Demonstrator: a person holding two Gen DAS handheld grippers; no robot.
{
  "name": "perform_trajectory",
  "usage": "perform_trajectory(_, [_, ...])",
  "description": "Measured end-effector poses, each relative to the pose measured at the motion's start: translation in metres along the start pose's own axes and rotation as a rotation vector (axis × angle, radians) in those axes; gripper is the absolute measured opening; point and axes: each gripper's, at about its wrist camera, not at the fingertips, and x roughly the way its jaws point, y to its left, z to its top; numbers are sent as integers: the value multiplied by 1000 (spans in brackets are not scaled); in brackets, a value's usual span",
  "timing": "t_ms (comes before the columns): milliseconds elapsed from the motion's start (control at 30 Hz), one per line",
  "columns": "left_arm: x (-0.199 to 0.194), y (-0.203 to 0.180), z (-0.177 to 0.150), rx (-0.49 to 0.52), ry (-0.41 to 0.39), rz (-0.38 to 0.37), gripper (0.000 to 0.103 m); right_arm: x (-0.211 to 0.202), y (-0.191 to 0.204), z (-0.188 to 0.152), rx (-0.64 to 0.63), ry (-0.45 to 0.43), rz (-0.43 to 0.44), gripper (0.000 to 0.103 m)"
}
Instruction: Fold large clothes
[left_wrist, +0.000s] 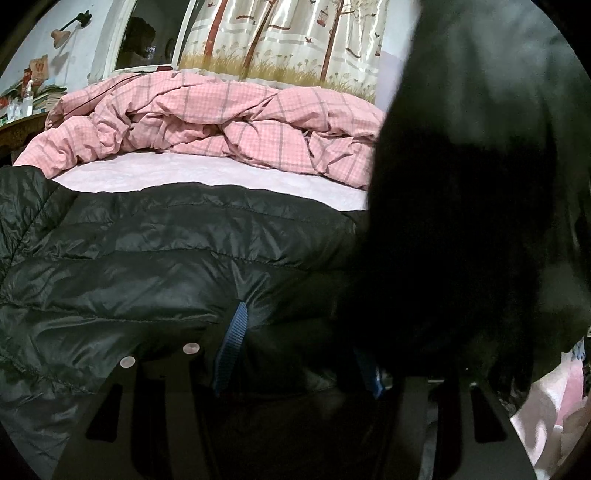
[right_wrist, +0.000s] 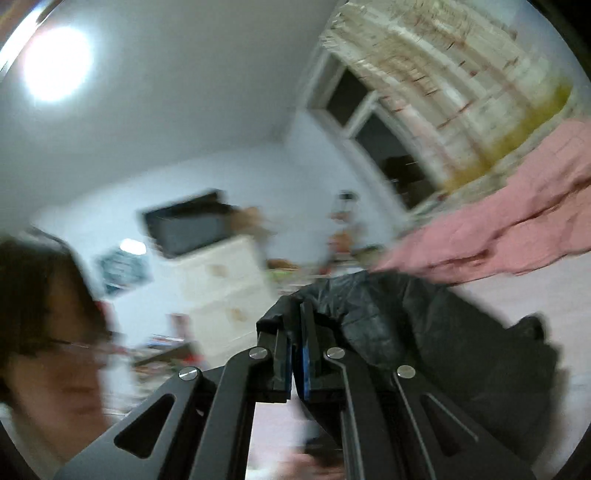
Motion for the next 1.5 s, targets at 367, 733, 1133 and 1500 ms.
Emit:
perform_trajectory(367, [-44,-4,-2,21,-181,-193,60,44,-30,-14,-228,88,-847,3])
perform_trajectory(733, [-99,9,23,55,-230,25,60,54,-53,-24,-224,219,-961,4])
perform_trajectory(1133, [-79,-37,-28,152,21,-63,63,63,-60,-31,-284,249,-1126,25])
perform_trajectory(1500, [-36,-90,-41,282,112,101,71,53,-58,-28,-200,224,-1027,25])
